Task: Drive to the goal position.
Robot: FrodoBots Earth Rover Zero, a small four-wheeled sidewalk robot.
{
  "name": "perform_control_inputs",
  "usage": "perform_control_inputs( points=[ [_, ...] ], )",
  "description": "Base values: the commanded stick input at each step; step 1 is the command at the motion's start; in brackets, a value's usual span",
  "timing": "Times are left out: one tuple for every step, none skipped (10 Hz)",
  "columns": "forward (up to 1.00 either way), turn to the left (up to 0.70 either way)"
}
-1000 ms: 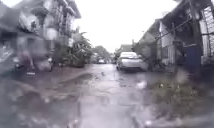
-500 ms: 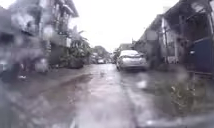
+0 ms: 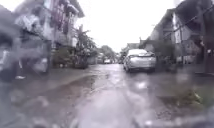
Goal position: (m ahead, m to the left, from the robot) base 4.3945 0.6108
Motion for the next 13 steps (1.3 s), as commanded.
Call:
perform_control_inputs(
  points=[
    [1.00,0.00],
    [1.00,0.00],
    [1.00,0.00],
    [1.00,0.00],
    [1.00,0.00],
    [1.00,0.00],
    [1.00,0.00],
    [1.00,-0.10],
    [1.00,-0.24],
    [1.00,-0.01],
    [1.00,0.00],
    [1.00,0.00],
    [1.00,0.00]
  ],
)
